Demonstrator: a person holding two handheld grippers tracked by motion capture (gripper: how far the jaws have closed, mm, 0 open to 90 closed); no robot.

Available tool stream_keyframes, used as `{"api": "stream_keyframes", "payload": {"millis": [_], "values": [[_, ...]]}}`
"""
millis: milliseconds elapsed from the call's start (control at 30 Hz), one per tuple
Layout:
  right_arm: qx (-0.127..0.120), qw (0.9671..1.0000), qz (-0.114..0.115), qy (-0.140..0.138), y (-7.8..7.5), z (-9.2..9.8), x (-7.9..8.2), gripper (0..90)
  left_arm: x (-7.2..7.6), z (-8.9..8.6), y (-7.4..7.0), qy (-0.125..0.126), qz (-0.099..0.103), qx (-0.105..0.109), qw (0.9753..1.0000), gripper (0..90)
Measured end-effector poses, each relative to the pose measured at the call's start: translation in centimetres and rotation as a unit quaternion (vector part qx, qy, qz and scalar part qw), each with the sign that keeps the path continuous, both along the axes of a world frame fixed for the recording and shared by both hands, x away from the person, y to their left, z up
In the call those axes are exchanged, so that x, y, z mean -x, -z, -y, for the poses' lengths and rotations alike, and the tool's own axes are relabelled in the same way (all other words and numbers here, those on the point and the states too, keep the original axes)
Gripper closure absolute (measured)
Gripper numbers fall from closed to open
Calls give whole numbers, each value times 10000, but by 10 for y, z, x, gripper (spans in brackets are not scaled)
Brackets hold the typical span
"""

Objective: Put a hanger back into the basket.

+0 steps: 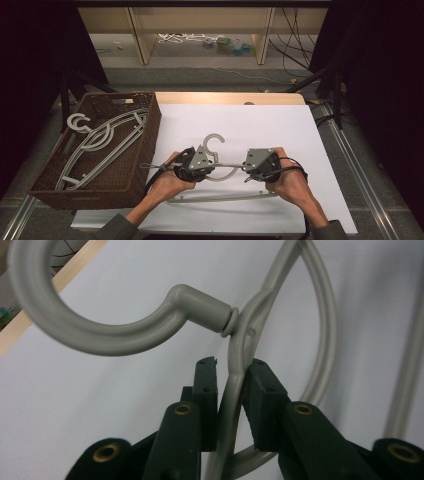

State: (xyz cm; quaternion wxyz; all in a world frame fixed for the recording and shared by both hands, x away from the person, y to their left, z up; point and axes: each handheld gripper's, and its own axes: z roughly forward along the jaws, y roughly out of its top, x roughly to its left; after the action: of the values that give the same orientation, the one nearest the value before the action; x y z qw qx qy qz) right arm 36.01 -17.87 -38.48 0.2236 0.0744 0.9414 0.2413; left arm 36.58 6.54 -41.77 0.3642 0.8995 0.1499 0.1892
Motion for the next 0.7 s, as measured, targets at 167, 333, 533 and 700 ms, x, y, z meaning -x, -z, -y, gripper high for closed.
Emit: {"api": "stream_keyframes", "payload": {"millis": [167,333,533,700], "values": [[-201,9995,55,229,-1,4,-1,747,6,3,-3,173,-43,16,9998,812],[-656,9959,4,619,-4,8,-4,646,6,-1,-8,93,-59,207,9997,821],[-2076,9690,5,1341,-16,17,-6,402,0,-17,-17,-114,-165,412,9990,821],[-2870,9422,85,1729,-22,22,-4,318,-3,-25,-20,-289,-226,530,9979,821]]}}
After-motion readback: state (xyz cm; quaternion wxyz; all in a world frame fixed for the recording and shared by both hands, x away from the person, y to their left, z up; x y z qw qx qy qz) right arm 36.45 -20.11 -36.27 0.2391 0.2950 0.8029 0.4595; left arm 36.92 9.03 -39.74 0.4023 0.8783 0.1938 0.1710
